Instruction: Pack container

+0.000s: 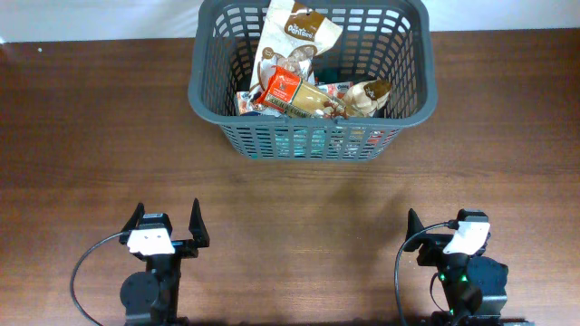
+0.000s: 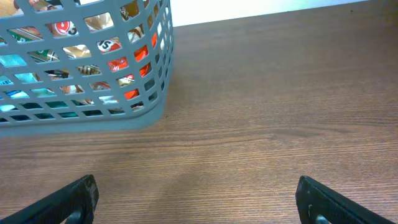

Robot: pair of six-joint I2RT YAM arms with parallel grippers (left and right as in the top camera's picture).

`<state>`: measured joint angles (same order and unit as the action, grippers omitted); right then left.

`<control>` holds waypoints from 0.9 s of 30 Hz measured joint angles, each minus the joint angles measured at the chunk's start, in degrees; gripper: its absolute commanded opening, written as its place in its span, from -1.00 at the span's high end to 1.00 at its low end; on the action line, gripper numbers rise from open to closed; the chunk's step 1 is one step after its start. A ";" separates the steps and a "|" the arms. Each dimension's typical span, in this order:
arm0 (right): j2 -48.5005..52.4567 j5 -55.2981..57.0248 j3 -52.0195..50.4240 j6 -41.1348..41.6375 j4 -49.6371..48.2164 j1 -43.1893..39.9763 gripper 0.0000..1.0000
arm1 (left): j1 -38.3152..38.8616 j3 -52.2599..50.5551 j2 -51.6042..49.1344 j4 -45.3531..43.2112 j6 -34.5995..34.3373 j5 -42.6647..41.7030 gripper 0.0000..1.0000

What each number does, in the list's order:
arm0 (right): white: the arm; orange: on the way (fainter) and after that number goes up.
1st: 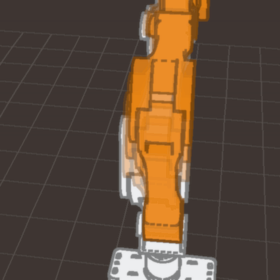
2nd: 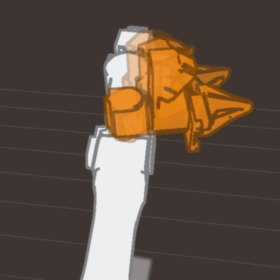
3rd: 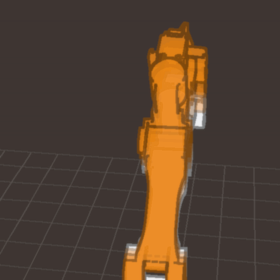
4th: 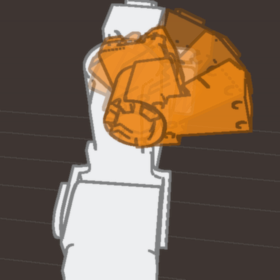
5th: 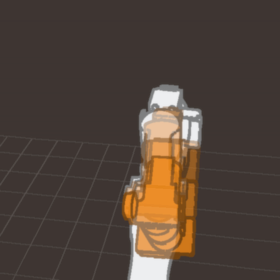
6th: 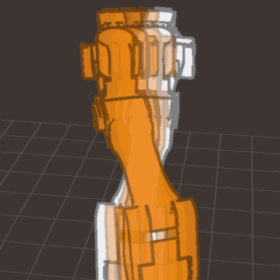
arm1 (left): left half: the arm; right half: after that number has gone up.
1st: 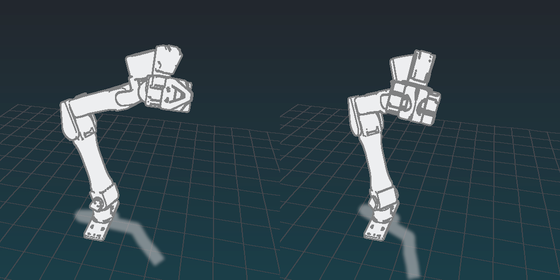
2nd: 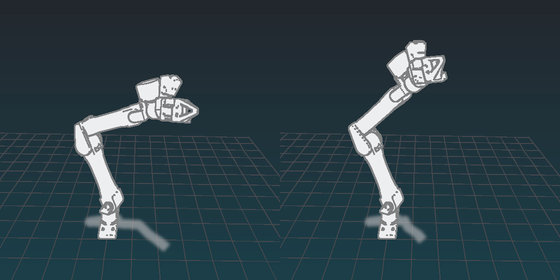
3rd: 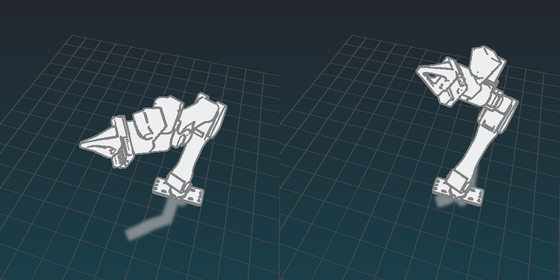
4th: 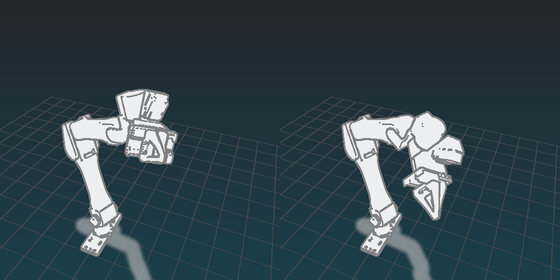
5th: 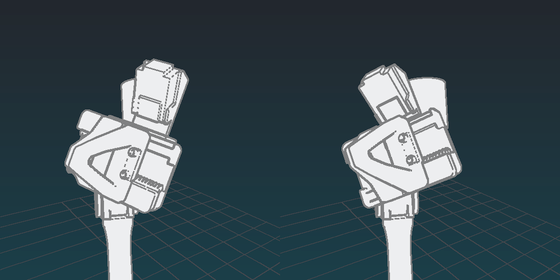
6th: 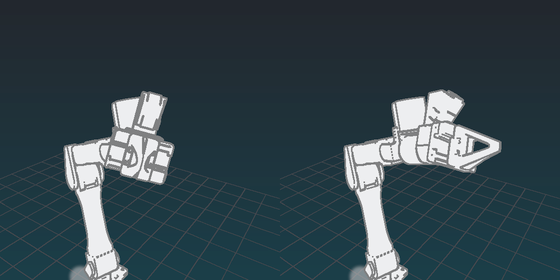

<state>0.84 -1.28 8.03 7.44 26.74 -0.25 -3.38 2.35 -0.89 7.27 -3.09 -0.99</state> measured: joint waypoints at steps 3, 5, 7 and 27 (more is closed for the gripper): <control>0.00 0.02 0.00 0.04 0.00 0.00 -0.98 | 0.00 0.00 0.00 0.02 0.00 0.00 -0.98; 0.00 0.00 0.00 0.02 0.00 0.00 -0.98 | 0.00 0.00 0.00 0.02 0.00 0.00 -0.99; 0.00 0.00 0.00 0.04 0.00 0.00 -0.98 | 0.00 0.00 0.00 0.04 -0.02 0.00 -0.99; 0.07 0.46 -0.63 0.04 -17.29 0.07 -0.98 | 0.00 0.00 0.04 0.04 0.00 0.00 -0.99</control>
<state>0.91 -0.82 7.40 7.49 9.45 -0.19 -3.38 2.35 -0.84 7.31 -3.09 -0.99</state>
